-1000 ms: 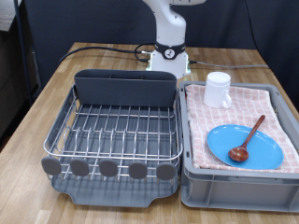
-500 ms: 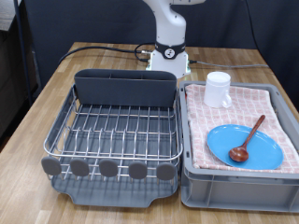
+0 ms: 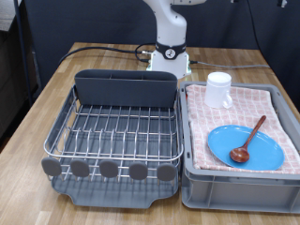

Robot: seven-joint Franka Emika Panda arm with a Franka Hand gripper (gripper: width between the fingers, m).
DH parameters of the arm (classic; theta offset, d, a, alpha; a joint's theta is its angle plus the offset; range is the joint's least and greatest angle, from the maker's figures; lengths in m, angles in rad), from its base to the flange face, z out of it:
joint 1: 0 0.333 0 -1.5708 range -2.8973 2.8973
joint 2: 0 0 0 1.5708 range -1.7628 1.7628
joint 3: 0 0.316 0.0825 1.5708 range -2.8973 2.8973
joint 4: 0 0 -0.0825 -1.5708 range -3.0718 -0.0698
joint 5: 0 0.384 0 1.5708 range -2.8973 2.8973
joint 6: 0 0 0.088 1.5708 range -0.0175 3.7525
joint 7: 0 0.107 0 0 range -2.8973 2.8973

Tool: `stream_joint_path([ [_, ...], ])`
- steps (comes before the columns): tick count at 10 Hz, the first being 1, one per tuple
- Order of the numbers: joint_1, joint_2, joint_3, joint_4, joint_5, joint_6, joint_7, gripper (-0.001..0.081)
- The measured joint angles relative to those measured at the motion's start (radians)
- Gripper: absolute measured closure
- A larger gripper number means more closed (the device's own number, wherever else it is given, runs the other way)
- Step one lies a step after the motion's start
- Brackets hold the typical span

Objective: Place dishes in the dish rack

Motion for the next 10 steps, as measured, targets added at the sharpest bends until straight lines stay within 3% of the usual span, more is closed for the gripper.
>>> stream_joint_path([
  [4, -0.024, 0.139, 0.026, -0.031, -0.125, 0.136, 0.106, 0.0004],
  [5, -0.03, 0.173, 0.03, -0.044, -0.172, 0.179, 0.156, 0.0004],
  [7, -0.039, 0.24, 0.052, -0.04, -0.299, 0.182, 0.338, 0.0004],
  [10, -0.038, 0.26, 0.048, -0.022, -0.288, 0.198, 0.296, 0.0004],
])
